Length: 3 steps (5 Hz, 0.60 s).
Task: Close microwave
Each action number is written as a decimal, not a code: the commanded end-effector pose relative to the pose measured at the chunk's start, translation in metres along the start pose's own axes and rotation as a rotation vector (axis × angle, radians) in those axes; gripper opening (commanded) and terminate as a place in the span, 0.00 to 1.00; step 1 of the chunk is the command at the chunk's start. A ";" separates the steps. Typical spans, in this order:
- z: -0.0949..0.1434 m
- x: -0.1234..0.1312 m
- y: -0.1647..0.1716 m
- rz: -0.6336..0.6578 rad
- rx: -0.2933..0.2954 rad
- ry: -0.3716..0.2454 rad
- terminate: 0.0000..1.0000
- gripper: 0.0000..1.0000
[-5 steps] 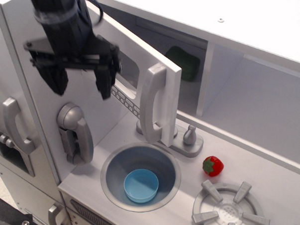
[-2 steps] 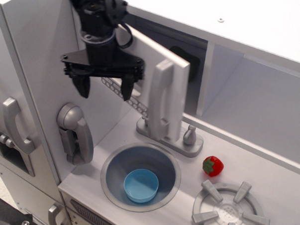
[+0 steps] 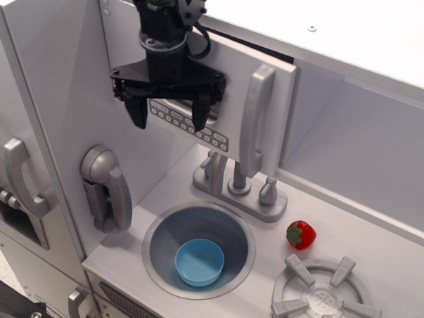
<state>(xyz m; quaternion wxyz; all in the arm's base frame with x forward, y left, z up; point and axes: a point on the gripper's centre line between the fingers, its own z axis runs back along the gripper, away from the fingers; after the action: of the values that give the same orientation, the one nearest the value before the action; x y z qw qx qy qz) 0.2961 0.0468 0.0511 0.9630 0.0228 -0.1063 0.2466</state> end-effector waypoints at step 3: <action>0.026 0.011 0.000 -0.058 -0.041 -0.109 0.00 1.00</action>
<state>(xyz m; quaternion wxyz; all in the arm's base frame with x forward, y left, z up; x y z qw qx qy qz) 0.2955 0.0490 0.0606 0.9659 0.0238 -0.1404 0.2162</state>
